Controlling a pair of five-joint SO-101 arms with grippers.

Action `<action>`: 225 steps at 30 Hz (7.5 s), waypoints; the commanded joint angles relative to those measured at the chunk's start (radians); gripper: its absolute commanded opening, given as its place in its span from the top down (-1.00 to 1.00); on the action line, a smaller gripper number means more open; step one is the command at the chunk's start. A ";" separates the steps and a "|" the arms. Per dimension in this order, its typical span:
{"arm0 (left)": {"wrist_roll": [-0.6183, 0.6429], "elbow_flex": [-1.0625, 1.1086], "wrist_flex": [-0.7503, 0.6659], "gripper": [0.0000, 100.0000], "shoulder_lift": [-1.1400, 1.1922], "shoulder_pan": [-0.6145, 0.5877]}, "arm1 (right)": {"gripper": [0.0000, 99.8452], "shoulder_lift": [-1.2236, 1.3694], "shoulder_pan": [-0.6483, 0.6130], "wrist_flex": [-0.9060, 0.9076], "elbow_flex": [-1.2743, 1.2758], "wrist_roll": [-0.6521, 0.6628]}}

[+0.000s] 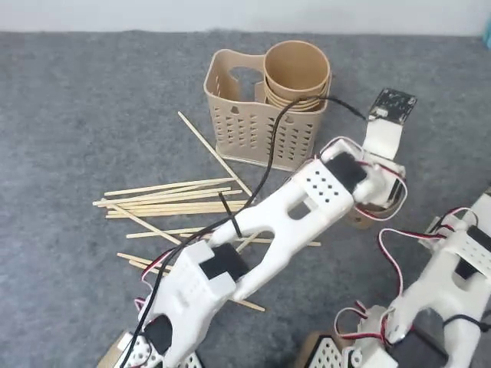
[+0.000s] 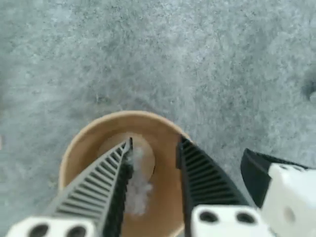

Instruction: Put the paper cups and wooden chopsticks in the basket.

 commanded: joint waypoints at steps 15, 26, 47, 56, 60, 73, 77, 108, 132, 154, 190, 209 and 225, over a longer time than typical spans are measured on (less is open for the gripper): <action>-0.311 -0.611 0.614 0.75 -0.109 -0.160 | 0.83 -0.016 -0.030 0.059 -0.106 -0.006; -0.394 0.082 0.586 0.69 -0.841 -0.387 | 0.82 -0.016 -0.165 0.545 -0.582 -0.005; -0.563 1.265 0.112 0.67 -1.272 -1.379 | 0.69 0.134 -0.463 0.691 -0.873 -0.008; -0.560 1.658 -0.269 0.67 -1.272 -1.476 | 0.70 0.341 -0.478 0.630 -0.873 -0.006; -0.560 1.669 -0.308 0.67 -1.272 -1.521 | 0.70 0.380 -0.498 0.618 -0.870 -0.012; -0.562 1.672 -0.310 0.67 -1.272 -1.524 | 0.99 0.478 -0.512 0.576 -0.876 -0.005; -0.562 1.672 -0.310 0.67 -1.272 -1.524 | 0.99 0.414 -0.512 0.659 -0.970 -0.011; -0.562 1.672 -0.311 0.67 -1.272 -1.519 | 0.99 0.450 -0.875 0.757 -1.999 -0.087; -0.562 1.693 -0.350 0.67 -1.272 -1.502 | 0.52 0.657 -0.888 0.823 -2.024 -0.083; -0.562 1.641 -0.347 0.67 -1.332 -1.717 | 0.99 0.216 -0.989 0.993 -1.631 0.023; -0.549 1.759 -0.977 0.67 -1.452 -2.423 | 0.63 0.908 -1.543 0.456 -1.462 0.557; -0.548 1.940 -1.197 0.67 -1.452 -2.466 | 0.63 1.564 -1.563 0.604 -2.139 0.591; -0.551 1.943 -1.197 0.67 -1.453 -2.466 | 0.98 1.692 -1.564 0.794 -2.404 0.592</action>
